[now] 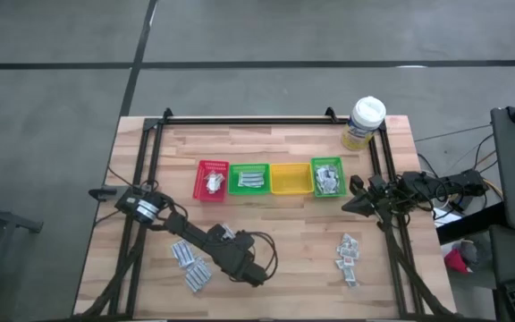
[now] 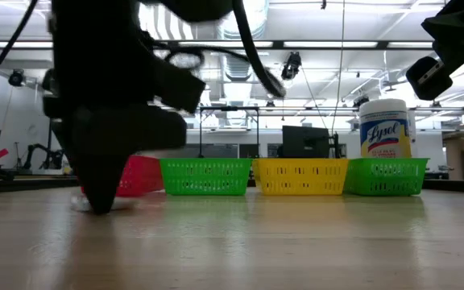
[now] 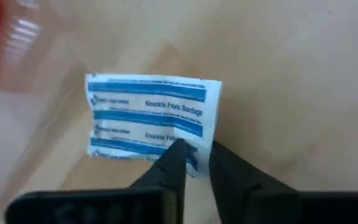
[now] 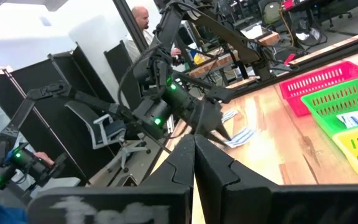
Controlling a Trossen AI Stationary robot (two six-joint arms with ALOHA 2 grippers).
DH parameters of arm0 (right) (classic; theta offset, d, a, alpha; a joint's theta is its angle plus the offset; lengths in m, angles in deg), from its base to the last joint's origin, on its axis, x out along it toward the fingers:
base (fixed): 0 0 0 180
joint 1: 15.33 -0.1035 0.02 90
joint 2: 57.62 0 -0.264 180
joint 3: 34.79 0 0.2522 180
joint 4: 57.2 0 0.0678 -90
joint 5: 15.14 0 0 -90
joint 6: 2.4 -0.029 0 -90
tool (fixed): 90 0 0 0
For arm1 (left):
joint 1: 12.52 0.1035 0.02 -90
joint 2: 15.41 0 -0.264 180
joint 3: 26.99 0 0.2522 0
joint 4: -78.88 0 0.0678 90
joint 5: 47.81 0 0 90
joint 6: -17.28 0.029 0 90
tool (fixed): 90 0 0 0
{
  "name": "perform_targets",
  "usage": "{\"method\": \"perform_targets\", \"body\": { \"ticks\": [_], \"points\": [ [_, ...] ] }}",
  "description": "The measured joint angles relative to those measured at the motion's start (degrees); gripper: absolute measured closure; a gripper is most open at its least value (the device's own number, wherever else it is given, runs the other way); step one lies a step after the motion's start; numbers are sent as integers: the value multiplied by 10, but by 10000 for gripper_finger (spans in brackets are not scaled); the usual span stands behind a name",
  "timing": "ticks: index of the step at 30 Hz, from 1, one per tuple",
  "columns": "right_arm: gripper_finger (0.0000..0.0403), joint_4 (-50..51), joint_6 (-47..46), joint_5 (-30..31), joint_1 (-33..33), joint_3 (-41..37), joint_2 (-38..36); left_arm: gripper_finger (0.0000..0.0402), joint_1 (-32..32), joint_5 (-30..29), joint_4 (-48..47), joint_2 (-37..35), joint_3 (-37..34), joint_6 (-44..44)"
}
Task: Pick & Place First Aid Supplies
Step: Put the blue bandage into the left green bin
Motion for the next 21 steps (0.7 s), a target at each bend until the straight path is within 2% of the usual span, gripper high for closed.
{"method": "perform_targets", "body": {
  "ticks": [5, 14, 21],
  "points": [
    [394, 0, 0, -1, 0, 0, 0, 395, 2, -13, -1, 1, 0, 1],
    [394, 0, 0, -1, 0, 0, 0, 401, 4, 3, -2, -1, 1, 16],
    [394, 1, 2, 0, 0, 0, 0, 401, 3, 12, 1, -22, 52, 78]
  ]
}}
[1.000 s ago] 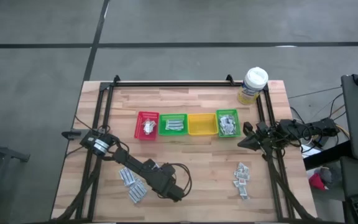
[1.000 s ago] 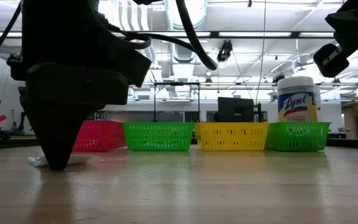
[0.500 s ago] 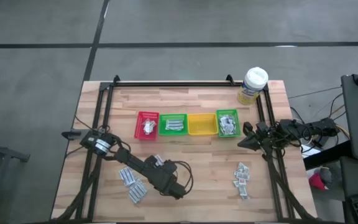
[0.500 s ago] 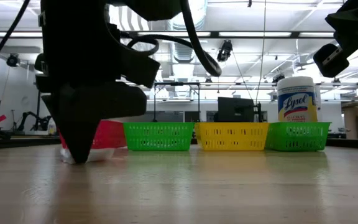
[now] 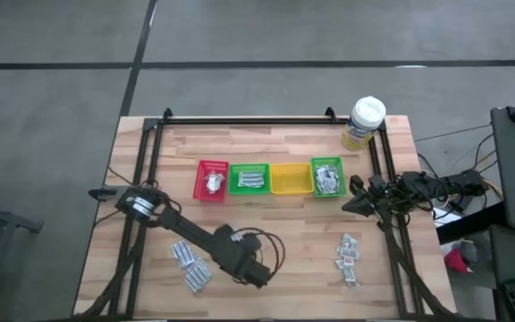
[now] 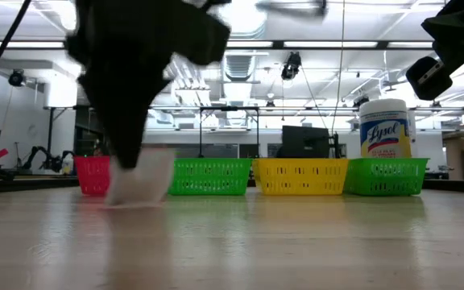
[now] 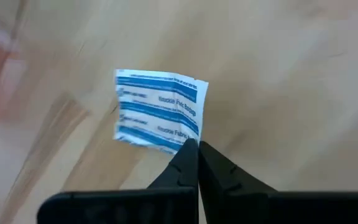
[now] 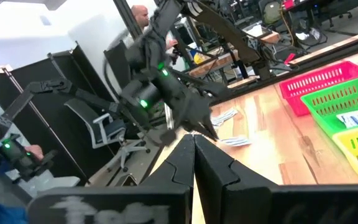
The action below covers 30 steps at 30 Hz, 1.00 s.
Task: Pick & Place First Aid Supplies
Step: Put the blue bandage into the left green bin
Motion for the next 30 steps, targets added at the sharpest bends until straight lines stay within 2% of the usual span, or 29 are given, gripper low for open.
{"method": "perform_targets", "body": {
  "ticks": [5, 13, 20, 27, 30],
  "points": [
    [394, 0, 0, 1, 0, 0, 0, 401, -1, -30, 40, -23, 32, 62],
    [394, 1, 0, 1, 0, 0, 0, 401, -3, -114, 87, -64, 62, 149],
    [394, 3, 0, 1, 0, 0, 0, 401, -8, -255, 145, -104, 63, 247],
    [394, 8, 0, 0, 0, -3, 0, 401, -8, -436, 146, -122, 63, 300],
    [394, 10, 0, 0, 0, -6, 0, 401, -1, -493, 143, -122, 63, 319]
  ]
}}
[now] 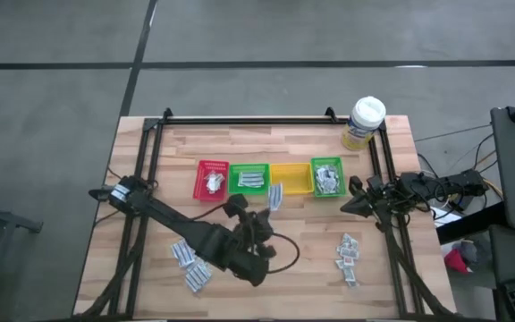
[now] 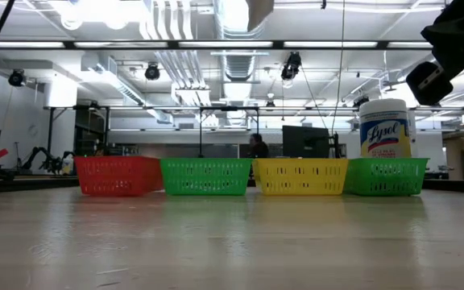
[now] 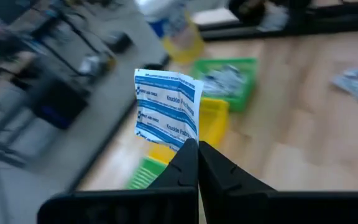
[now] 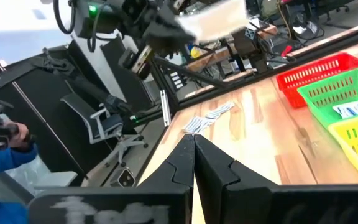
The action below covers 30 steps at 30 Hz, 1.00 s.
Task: Pick & Place First Aid Supplies
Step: Put the blue bandage into the left green bin
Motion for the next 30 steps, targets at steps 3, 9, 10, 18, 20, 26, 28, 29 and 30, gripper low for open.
{"method": "perform_targets", "body": {
  "ticks": [3, 9, 10, 18, 20, 26, 28, 29, 30],
  "points": [
    [394, 0, 0, 0, 0, -2, 0, 401, 16, -37, 0, 0, 0, 3],
    [394, 0, -2, 0, 0, -2, 0, 401, 71, -42, -5, 0, -1, -21],
    [394, 0, -2, 0, 0, -2, 0, 401, 82, -42, -10, 0, -1, -28],
    [394, 0, -2, 0, 0, -2, 0, 402, 194, 112, -77, 0, -1, -164],
    [394, 0, -2, 0, 0, -2, 0, 402, 225, 167, -115, 0, -2, -207],
    [394, 0, 0, 0, 0, -2, 0, 402, 291, 243, -199, 0, -2, -288],
    [394, 0, 0, 0, 0, -2, 0, 402, 305, 267, -199, 0, -2, -296],
    [394, 0, 1, 0, 0, -2, 0, 402, 311, 280, -199, 0, -2, -298],
    [394, 0, 2, 0, 0, -2, 0, 402, 317, 292, -199, 0, -2, -301]
  ]
}}
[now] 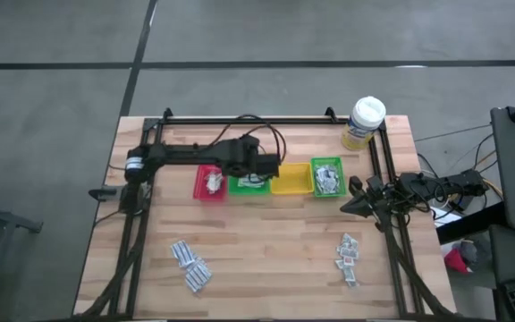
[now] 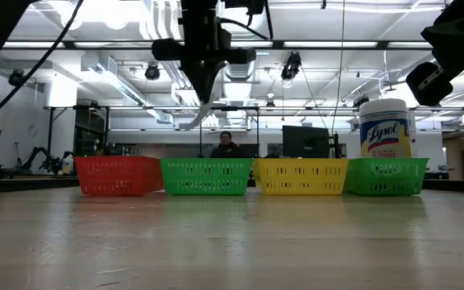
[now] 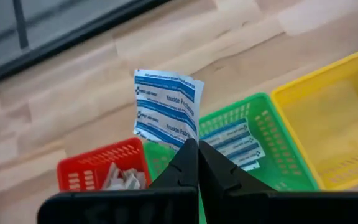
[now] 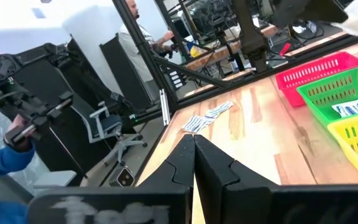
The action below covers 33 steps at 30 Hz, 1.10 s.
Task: Pick & Place First Aid Supplies
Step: Put the blue bandage into the left green bin
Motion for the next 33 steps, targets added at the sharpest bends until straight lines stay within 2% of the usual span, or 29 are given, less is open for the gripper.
{"method": "perform_targets", "body": {
  "ticks": [7, 15, 24, 33],
  "points": [
    [394, 0, 7, 0, 0, 0, 0, 402, 16, 46, 2, 17, 0, -27],
    [394, 0, 7, 0, 0, 0, 0, 402, 17, 97, 5, 71, -1, -32],
    [394, 1, 7, 0, 0, 0, 0, 401, 17, 108, 16, 98, -1, -69],
    [394, 1, 7, 0, 0, 0, 0, 402, 13, 146, 40, 120, -1, -73]
  ]
}}
